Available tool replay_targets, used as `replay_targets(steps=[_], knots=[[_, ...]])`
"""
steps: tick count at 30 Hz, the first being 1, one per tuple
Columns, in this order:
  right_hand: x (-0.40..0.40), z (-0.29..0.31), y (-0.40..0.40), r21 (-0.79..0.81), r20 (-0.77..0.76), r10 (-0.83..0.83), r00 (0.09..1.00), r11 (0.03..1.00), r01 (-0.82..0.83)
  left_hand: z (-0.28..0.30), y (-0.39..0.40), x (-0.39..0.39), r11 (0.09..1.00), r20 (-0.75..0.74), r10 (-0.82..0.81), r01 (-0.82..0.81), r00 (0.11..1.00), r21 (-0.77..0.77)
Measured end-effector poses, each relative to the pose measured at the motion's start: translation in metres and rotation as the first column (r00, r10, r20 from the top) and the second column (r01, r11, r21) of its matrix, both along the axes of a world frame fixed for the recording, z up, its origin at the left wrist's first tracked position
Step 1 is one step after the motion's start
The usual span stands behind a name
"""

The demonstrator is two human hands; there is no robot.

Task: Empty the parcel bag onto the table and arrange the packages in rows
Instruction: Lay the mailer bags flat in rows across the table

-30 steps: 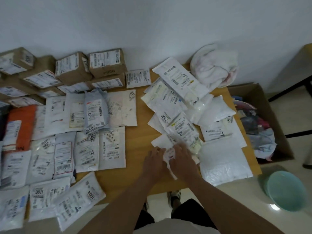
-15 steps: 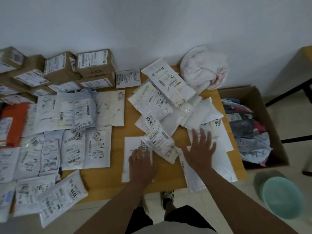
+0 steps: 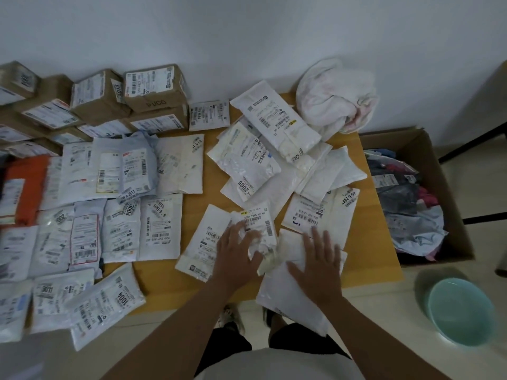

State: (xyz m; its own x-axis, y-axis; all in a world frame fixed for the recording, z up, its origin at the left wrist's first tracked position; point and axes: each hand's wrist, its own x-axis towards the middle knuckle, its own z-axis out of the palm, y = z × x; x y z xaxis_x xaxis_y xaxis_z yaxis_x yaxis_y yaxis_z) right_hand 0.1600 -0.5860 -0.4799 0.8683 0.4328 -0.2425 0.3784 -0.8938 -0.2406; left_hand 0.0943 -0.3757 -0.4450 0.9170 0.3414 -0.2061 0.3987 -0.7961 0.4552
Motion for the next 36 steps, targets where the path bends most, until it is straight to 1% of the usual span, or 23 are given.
replay_targets(steps=[2, 3, 4, 6, 7, 8, 10, 11, 14, 16, 17, 19, 21, 23, 25, 27, 29, 31, 32, 33, 34, 35, 36], knots=[[0.005, 0.003, -0.006, -0.03, 0.016, -0.194, 0.981, 0.98, 0.195, -0.001, -0.002, -0.002, 0.997, 0.087, -0.032, 0.026, 0.996, 0.07], [0.005, 0.003, -0.007, -0.047, 0.008, -0.241, 0.971, 0.969, 0.241, -0.003, -0.006, -0.003, 0.994, 0.108, -0.072, 0.062, 0.992, 0.093], [0.005, 0.003, -0.007, -0.066, -0.009, -0.249, 0.968, 0.967, 0.248, -0.006, -0.011, -0.004, 0.986, 0.102, -0.136, 0.125, 0.985, 0.106], [0.013, 0.003, -0.006, -0.089, -0.066, -0.243, 0.968, 0.967, 0.237, -0.01, -0.023, -0.007, 0.959, 0.011, -0.26, 0.256, 0.966, 0.125], [0.018, 0.005, -0.002, -0.113, -0.095, -0.234, 0.968, 0.968, 0.223, -0.011, -0.028, -0.009, 0.952, -0.035, -0.277, 0.279, 0.96, 0.122], [0.023, 0.008, 0.002, -0.141, -0.115, -0.217, 0.969, 0.97, 0.2, -0.012, -0.031, -0.008, 0.957, -0.055, -0.264, 0.269, 0.963, 0.112], [0.031, 0.015, 0.011, -0.18, -0.065, -0.185, 0.981, 0.969, 0.171, -0.008, -0.034, -0.005, 0.973, -0.051, -0.21, 0.214, 0.976, 0.088], [0.036, 0.022, 0.014, -0.191, -0.038, -0.185, 0.982, 0.966, 0.175, -0.006, -0.035, -0.003, 0.978, -0.04, -0.188, 0.191, 0.981, 0.084], [0.054, 0.046, 0.022, -0.218, -0.05, -0.206, 0.977, 0.957, 0.191, -0.004, -0.032, 0.0, 0.984, -0.018, -0.153, 0.154, 0.988, 0.089], [0.062, 0.07, 0.026, -0.153, 0.036, -0.224, 0.974, 0.962, 0.227, -0.005, -0.028, -0.003, 0.988, 0.006, -0.136, 0.135, 0.991, 0.073], [0.064, 0.083, 0.03, -0.087, 0.097, -0.242, 0.965, 0.964, 0.251, -0.004, -0.026, -0.002, 0.993, 0.032, -0.109, 0.107, 0.994, 0.048], [0.065, 0.109, 0.038, 0.08, 0.318, -0.25, 0.914, 0.968, 0.237, 0.0, -0.021, 0.002, 0.999, 0.062, -0.002, 0.005, 0.998, -0.043], [0.058, 0.125, 0.047, 0.184, 0.54, -0.201, 0.817, 0.976, 0.119, 0.011, -0.015, 0.009, 0.973, 0.095, 0.182, -0.166, 0.979, -0.16], [0.043, 0.129, 0.056, 0.215, 0.588, -0.121, 0.8, 0.977, -0.01, 0.021, -0.006, 0.014, 0.91, 0.063, 0.359, -0.335, 0.931, -0.246], [0.018, 0.113, 0.057, 0.213, 0.555, -0.04, 0.831, 0.972, -0.096, 0.023, 0.005, 0.009, 0.895, 0.019, 0.418, -0.408, 0.908, -0.182], [-0.011, 0.088, 0.048, 0.14, 0.495, 0.051, 0.868, 0.981, -0.137, 0.023, 0.018, -0.004, 0.92, -0.02, 0.382, -0.382, 0.924, -0.082], [-0.036, 0.061, 0.029, 0.06, 0.413, 0.088, 0.906, 0.99, -0.124, 0.018, 0.03, -0.02, 0.962, -0.145, 0.269, -0.272, 0.952, -0.003], [-0.055, 0.04, 0.014, -0.031, 0.312, 0.089, 0.946, 0.996, -0.084, 0.01, 0.041, -0.037, 0.993, -0.279, 0.112, -0.101, 0.954, 0.053], [-0.061, 0.034, 0.008, -0.093, 0.223, 0.083, 0.971, 0.994, -0.063, 0.006, 0.045, -0.045, 0.998, -0.312, 0.05, -0.035, 0.949, 0.054], [-0.064, 0.032, 0.006, -0.152, 0.1, 0.056, 0.993, 0.988, -0.04, 0.004, 0.047, -0.05, 0.999, -0.322, 0.008, 0.006, 0.947, 0.041], [-0.065, 0.032, 0.008, -0.185, 0.019, 0.013, 1.0, 0.983, -0.009, 0.002, 0.049, -0.054, 0.999, -0.323, -0.01, 0.024, 0.946, 0.039], [-0.064, 0.035, 0.013, -0.202, -0.029, -0.021, 0.999, 0.979, 0.015, 0.003, 0.05, -0.056, 0.998, -0.33, -0.017, 0.038, 0.944, 0.058], [-0.063, 0.039, 0.02, -0.184, -0.018, -0.031, 0.999, 0.983, 0.027, 0.004, 0.049, -0.056, 0.994, -0.338, -0.014, 0.05, 0.941, 0.097]])
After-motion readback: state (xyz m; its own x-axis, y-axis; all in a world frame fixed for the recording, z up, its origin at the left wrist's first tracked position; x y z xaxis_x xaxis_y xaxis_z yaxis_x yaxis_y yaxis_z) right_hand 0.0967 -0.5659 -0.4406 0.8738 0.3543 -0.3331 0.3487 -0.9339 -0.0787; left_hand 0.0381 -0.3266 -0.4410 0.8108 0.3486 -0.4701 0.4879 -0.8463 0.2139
